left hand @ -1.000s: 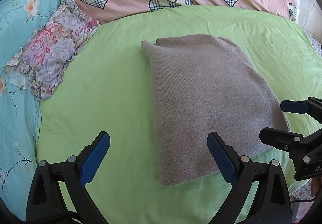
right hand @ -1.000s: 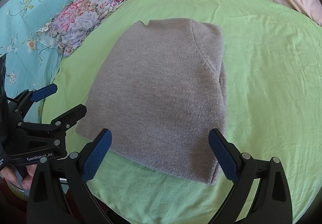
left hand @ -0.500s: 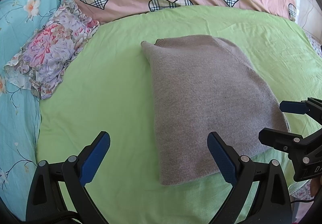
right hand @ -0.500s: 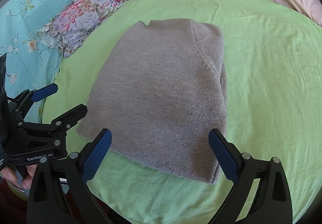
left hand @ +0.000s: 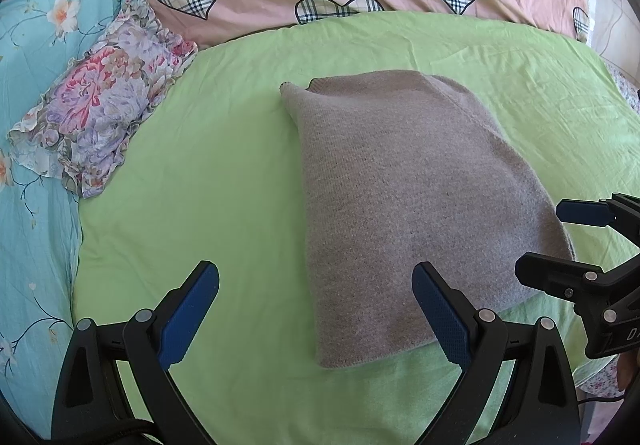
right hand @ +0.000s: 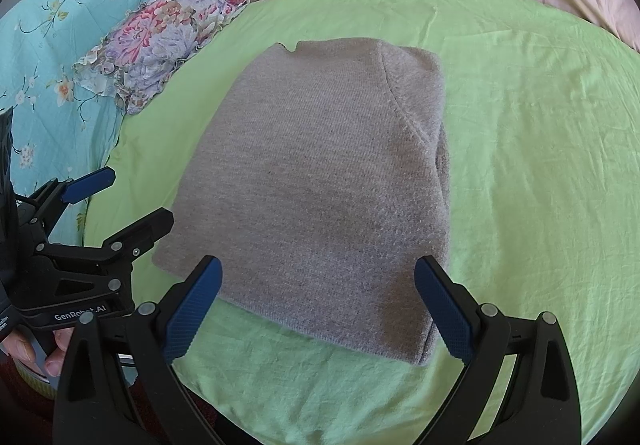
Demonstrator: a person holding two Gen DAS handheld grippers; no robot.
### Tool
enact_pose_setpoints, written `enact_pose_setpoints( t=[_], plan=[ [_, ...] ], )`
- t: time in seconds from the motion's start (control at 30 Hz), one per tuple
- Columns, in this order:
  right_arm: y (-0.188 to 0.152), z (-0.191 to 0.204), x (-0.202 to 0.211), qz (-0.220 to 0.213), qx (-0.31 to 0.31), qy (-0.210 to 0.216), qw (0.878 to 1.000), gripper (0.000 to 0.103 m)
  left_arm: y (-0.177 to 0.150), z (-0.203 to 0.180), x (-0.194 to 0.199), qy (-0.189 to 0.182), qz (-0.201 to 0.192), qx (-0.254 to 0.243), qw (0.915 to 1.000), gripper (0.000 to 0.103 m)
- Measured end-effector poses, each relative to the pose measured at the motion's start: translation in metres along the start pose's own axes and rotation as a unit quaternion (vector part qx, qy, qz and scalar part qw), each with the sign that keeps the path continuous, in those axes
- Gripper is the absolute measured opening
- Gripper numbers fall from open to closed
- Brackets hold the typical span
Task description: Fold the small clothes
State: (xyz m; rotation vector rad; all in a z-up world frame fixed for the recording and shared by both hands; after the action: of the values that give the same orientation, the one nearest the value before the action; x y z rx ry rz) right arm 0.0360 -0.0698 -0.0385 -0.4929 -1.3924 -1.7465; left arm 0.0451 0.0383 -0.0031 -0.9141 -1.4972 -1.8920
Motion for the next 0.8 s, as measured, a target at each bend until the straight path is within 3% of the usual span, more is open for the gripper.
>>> enact_pose_setpoints(
  t=[0.8],
  plan=[
    [-0.0011,0.0024,0.0016,0.000,-0.004,-0.002,1.000,0.097,0.0016,-0.0013,0.0006,0.000,-0.001,-0.002,1.0000,0.098]
  ],
)
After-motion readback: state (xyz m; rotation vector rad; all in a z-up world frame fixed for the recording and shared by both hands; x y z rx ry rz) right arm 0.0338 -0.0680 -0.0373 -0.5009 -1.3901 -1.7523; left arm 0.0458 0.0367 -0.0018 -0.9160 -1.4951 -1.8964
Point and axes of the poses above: each gripper's, at about its wrist camera, not at the fingertips, and x roughly against the way its jaws point, z to its left, y to its top, the point moved 3 cm from there along -x, roughly the way its jaws point, and after that the axes turned 2 degrees about x, right-handed, at the moved point
